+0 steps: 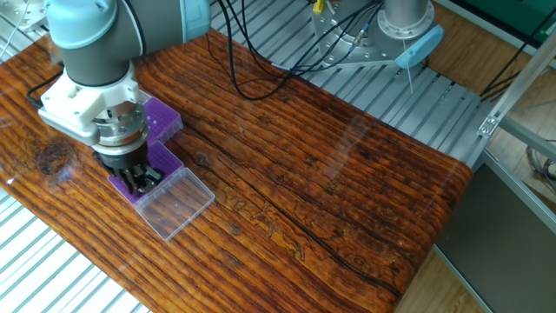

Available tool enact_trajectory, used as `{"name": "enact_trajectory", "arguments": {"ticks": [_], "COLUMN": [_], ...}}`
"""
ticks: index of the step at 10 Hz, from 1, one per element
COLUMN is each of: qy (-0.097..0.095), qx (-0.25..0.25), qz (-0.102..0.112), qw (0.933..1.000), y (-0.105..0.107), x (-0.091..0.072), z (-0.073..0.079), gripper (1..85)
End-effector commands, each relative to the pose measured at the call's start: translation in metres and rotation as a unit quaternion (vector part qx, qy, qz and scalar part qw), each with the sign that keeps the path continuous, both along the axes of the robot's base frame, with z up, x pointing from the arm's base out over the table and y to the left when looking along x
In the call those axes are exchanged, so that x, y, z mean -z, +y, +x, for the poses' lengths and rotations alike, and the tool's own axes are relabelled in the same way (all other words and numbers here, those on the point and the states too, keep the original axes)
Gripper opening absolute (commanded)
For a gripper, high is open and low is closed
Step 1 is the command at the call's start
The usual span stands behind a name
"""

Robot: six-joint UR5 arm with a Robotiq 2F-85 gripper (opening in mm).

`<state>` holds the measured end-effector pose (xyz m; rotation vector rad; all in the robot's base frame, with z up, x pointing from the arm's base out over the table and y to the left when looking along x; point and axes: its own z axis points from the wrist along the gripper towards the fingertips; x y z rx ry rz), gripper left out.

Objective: Transfer all small pipette tips from one holder to another

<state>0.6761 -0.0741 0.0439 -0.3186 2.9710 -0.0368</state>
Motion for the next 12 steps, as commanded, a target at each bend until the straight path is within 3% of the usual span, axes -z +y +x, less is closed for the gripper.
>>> {"name": "enact_trajectory", "arguments": {"ticks": [1,9,12], "qy": [-0.004,-0.025,-0.026], "qx": [0.003,0.017,0.027], "qz": [0.001,0.004,-0.002], "qw": [1.0,0.9995,0.9993], "y": [-0.0008,0.0007,-0.0013], "x": [-0.0012,-0.0026,-0.0042], "z": [0.0014,0.0098,0.0071], "gripper": [18.0,1.3,1.0]}}
